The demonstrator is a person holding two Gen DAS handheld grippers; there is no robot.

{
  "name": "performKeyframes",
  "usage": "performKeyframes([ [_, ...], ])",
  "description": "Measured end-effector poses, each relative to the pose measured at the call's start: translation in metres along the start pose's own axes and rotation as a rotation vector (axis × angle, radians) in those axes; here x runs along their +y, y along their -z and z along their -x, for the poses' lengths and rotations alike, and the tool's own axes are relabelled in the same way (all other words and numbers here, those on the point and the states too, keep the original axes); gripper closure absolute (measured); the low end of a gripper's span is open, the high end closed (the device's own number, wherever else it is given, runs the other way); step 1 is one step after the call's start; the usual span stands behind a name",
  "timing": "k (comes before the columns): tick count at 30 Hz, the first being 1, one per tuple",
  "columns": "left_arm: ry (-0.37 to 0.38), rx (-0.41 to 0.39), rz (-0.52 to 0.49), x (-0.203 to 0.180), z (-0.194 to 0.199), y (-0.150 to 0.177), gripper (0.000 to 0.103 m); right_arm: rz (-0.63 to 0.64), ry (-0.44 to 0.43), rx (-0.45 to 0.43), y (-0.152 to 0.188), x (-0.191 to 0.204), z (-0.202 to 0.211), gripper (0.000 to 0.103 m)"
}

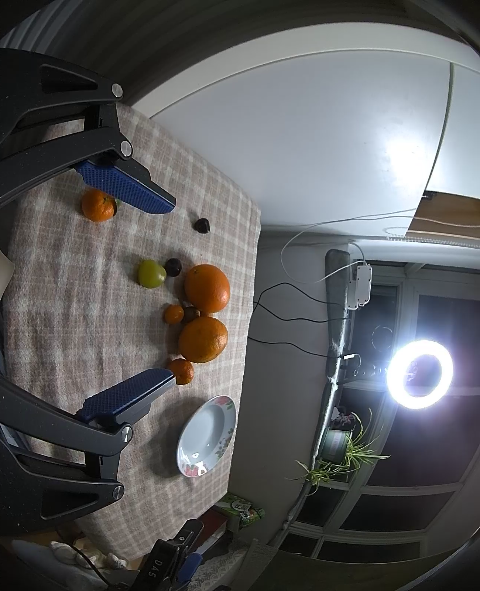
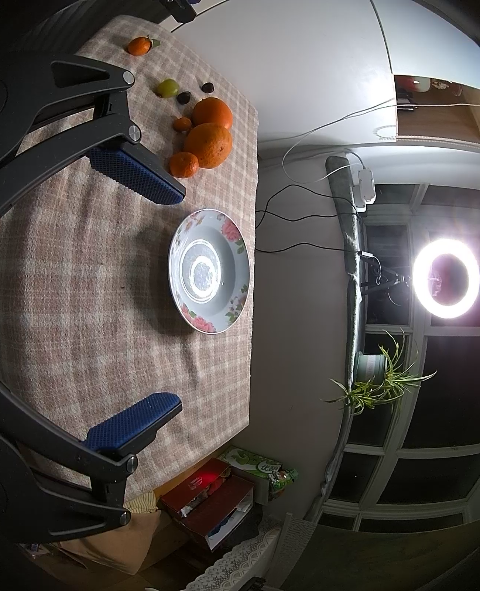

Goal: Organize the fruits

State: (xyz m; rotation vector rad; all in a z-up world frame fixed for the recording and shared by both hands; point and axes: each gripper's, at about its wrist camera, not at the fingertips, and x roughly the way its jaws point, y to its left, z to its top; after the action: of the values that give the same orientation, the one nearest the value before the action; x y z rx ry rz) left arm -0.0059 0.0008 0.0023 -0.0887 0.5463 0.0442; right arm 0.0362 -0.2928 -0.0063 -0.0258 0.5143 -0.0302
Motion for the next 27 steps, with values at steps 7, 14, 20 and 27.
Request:
performKeyframes([
  [7,-0.001,0.000,0.000,0.000,0.000,0.000,0.017,0.000,0.000,0.000,0.001,0.000,0.000,0.000],
  [14,-0.003,0.004,0.006,-0.001,-0.001,0.002,0.017,0.004,-0.001,0.004,0.001,0.001,0.001,0.000],
  [20,-0.012,0.012,0.020,0.008,-0.002,0.007,0.017,0.009,-0.032,0.021,0.004,0.009,-0.006,0.000],
  [27,-0.037,0.036,0.051,0.028,-0.001,0.015,0.017,0.021,-0.132,0.037,0.009,0.010,-0.013,0.000],
])
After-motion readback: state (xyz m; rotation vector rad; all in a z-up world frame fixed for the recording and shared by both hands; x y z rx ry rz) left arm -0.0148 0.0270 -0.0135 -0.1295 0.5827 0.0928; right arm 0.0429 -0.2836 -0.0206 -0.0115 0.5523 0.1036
